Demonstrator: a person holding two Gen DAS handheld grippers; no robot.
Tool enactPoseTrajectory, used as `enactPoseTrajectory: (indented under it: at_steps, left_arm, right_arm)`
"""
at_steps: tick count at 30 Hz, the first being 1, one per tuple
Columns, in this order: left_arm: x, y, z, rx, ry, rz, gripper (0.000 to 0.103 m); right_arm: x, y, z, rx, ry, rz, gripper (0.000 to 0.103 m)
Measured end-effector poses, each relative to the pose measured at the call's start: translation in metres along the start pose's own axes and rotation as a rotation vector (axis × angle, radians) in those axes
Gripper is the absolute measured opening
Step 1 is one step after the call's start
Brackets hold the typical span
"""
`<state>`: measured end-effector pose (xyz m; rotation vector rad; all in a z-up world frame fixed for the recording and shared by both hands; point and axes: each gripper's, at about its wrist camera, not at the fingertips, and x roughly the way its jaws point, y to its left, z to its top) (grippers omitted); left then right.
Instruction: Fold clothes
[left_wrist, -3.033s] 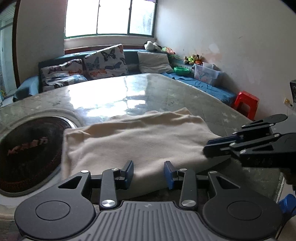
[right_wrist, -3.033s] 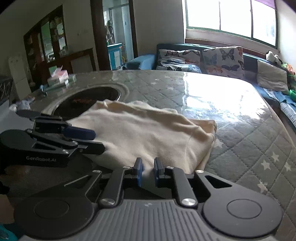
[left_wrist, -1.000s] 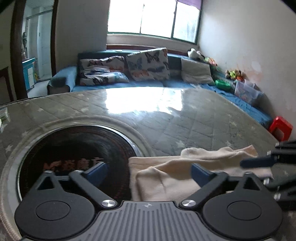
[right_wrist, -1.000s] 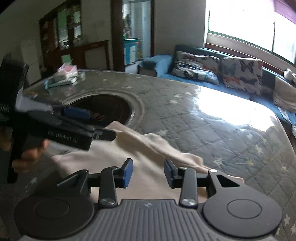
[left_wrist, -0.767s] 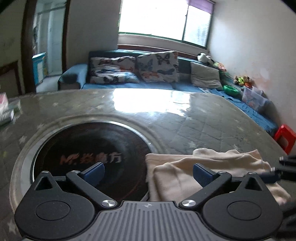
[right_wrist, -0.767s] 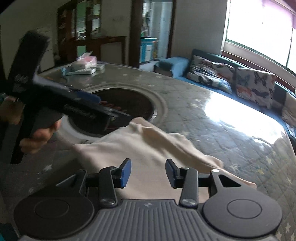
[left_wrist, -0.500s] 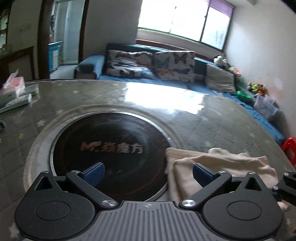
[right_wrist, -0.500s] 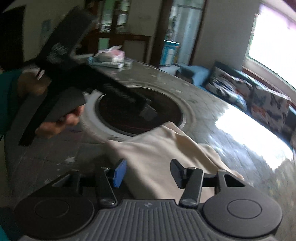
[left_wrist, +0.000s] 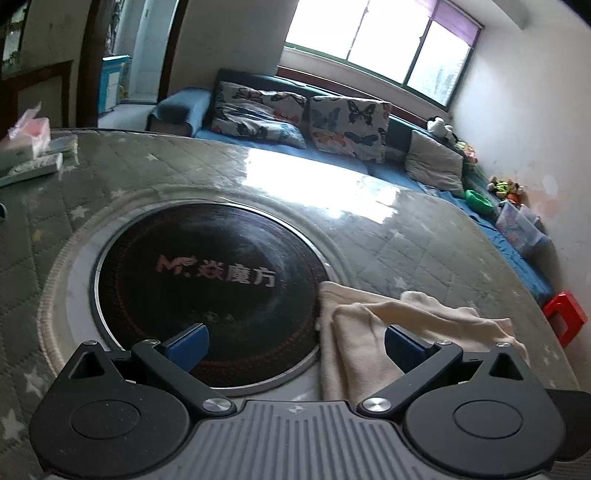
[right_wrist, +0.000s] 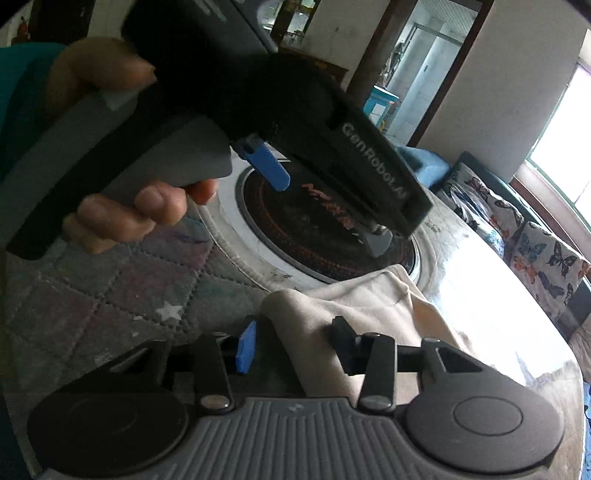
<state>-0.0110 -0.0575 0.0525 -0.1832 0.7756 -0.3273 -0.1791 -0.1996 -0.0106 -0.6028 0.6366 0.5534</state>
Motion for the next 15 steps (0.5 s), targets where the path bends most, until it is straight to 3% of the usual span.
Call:
enactPoseTrajectory:
  at_steps: [4,8,15]
  left_arm:
    - [0.005,-0.004,-0.001,-0.015,0.021,0.012,0.103]
    - [0.014,-0.006,-0.001,-0.053,0.070,0.007,0.103]
    - [0.021,-0.008,-0.003,-0.214,0.124,-0.057,0.103]
  right_arm:
    - [-0.002,-0.007,-0.001,0.038,-0.001,-0.009,0.016]
    - [-0.013,-0.025,-0.003,0.141,-0.036,0.020,0.012]
    - [-0.033,-0.045,-0.004,0.249,-0.089,0.040,0.011]
